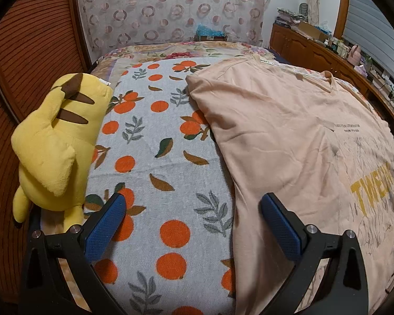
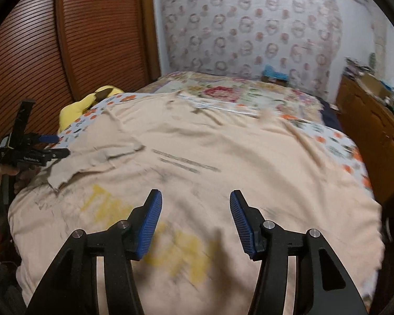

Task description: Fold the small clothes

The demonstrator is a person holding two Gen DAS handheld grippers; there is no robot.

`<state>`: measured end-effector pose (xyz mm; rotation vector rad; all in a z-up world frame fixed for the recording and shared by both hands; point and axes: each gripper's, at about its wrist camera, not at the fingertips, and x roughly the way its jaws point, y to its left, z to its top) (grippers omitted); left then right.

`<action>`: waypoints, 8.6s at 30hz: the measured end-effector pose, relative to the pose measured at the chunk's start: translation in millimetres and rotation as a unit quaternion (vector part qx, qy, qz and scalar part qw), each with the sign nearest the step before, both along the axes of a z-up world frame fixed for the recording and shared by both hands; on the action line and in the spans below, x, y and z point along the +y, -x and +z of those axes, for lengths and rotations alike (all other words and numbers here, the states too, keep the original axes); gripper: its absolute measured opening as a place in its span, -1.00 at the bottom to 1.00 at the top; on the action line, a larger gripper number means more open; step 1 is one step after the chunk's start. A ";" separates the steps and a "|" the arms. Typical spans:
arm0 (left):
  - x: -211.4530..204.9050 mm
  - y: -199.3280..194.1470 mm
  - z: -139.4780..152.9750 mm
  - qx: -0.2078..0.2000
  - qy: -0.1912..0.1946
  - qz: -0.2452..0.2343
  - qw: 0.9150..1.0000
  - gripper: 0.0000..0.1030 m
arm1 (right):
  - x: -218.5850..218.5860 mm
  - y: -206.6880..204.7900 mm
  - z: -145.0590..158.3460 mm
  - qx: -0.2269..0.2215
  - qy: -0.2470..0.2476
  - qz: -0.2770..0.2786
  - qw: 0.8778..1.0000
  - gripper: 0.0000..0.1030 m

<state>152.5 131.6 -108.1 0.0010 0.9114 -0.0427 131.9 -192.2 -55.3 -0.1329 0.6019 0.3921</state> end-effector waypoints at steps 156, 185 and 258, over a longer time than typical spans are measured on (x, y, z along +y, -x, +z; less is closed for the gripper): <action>-126.0 87.2 40.2 -0.121 0.081 -0.080 0.986 0.99 | 16.7 -60.1 -4.3 0.035 0.008 0.067 0.997 -0.28; -116.6 90.2 37.0 -0.115 0.076 -0.072 0.988 0.99 | -5.1 40.5 -58.9 0.061 0.012 0.054 0.997 -0.91; 2.3 -94.8 21.6 -0.016 0.019 -0.029 0.999 0.53 | -33.6 -203.9 -53.1 0.062 0.037 -0.073 0.995 0.15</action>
